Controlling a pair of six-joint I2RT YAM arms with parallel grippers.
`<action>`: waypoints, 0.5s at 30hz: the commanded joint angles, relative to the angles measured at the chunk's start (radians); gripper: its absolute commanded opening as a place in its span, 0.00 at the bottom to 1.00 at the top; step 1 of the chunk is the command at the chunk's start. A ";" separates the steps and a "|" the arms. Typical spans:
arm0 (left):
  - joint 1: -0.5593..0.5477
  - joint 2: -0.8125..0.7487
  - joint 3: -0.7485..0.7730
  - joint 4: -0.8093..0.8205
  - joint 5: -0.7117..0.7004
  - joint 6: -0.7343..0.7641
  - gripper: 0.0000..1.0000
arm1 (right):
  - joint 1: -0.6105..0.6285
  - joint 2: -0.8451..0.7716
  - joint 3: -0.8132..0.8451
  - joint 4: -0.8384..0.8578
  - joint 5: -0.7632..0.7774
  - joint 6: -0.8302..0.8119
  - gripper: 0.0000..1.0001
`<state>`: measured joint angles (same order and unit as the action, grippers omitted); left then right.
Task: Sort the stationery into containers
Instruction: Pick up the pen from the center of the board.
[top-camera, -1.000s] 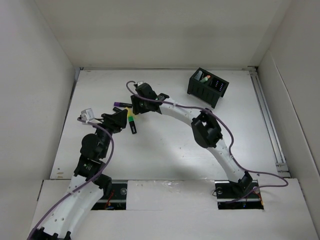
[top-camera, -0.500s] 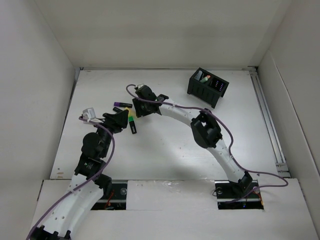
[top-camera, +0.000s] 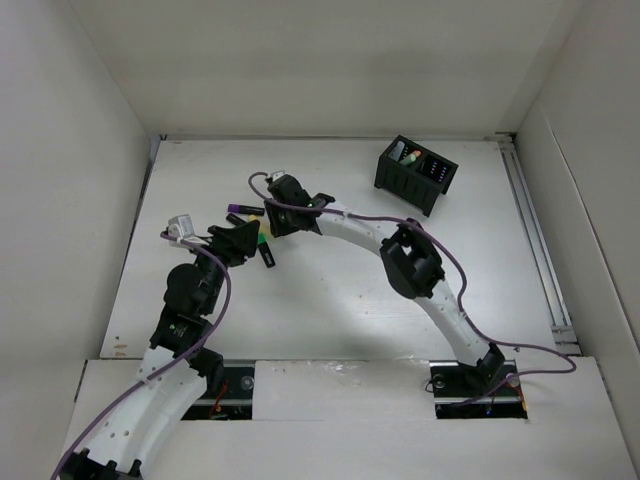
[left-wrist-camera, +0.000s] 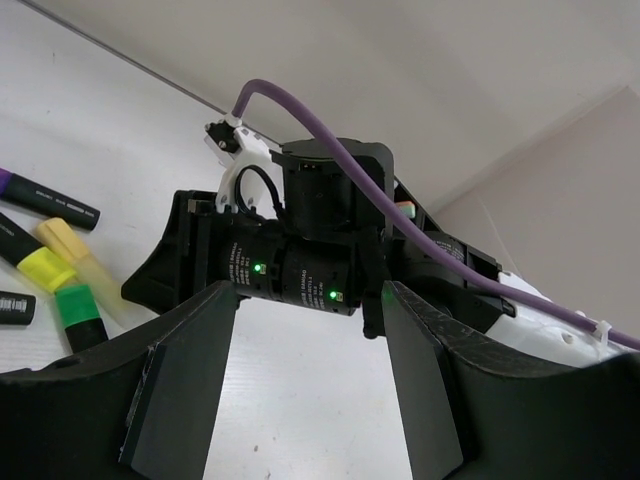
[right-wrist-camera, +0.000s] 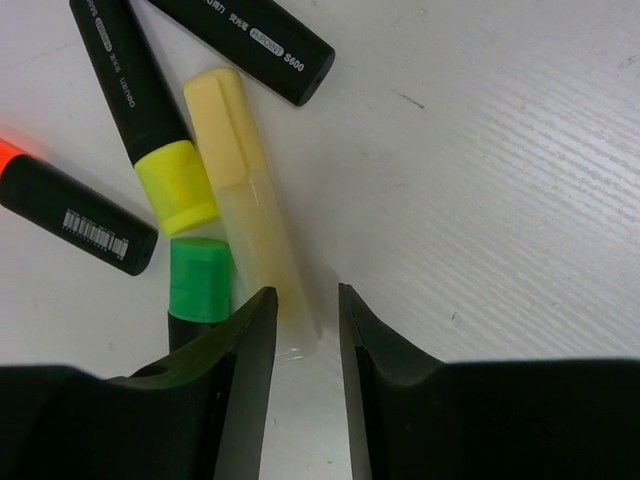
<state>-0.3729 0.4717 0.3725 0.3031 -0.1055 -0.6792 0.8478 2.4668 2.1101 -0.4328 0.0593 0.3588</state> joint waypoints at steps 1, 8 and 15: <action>0.000 0.005 0.016 0.041 0.020 -0.005 0.57 | 0.016 -0.035 -0.019 -0.017 0.002 -0.004 0.35; 0.000 0.005 0.017 0.041 0.021 -0.005 0.57 | 0.016 -0.097 -0.100 0.032 -0.009 0.028 0.37; 0.000 0.005 0.019 0.031 0.017 -0.005 0.57 | 0.016 -0.167 -0.136 0.074 0.013 0.028 0.43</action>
<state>-0.3729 0.4770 0.3725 0.3023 -0.1013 -0.6796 0.8524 2.3798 1.9774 -0.3882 0.0570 0.3840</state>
